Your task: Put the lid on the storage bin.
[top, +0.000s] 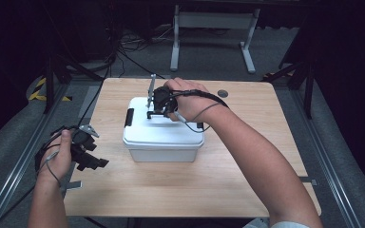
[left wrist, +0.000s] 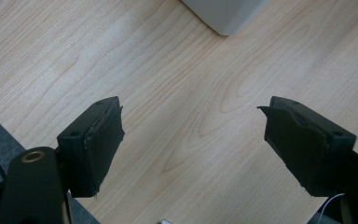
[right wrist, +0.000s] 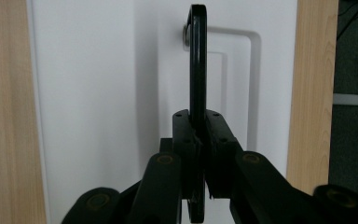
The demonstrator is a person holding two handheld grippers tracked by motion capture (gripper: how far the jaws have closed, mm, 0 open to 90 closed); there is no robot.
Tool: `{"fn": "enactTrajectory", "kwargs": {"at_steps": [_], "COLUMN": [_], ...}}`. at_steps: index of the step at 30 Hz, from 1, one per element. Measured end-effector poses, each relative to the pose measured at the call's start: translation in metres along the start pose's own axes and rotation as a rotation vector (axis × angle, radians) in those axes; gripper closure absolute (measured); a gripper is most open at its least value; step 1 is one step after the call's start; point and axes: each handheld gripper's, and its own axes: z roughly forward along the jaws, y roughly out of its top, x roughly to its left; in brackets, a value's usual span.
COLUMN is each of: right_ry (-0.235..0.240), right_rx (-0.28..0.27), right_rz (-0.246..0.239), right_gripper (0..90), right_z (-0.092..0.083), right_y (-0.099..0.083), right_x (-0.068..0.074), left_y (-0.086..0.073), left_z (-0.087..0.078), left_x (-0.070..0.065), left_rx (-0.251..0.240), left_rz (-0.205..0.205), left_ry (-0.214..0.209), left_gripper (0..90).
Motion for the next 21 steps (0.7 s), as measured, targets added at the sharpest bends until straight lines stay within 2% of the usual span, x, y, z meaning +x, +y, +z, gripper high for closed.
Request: {"fn": "enactTrajectory", "kwargs": {"at_steps": [8, 21], "right_ry": [-0.002, 0.011], "right_rx": [0.009, 0.029], "right_rz": [-0.013, 0.009], "right_gripper": [85.3, 85.3], "right_z": [0.001, -0.009], "right_y": [0.002, 0.001], "right_x": [0.001, -0.004], "left_y": [0.001, -0.001], "left_z": [0.001, 0.001], "left_x": [-0.001, 0.0], "left_rx": [0.005, -0.001], "left_rz": [-0.01, -0.012], "left_ry": [-0.007, -0.007], "left_gripper": [20.0, 20.0]}}
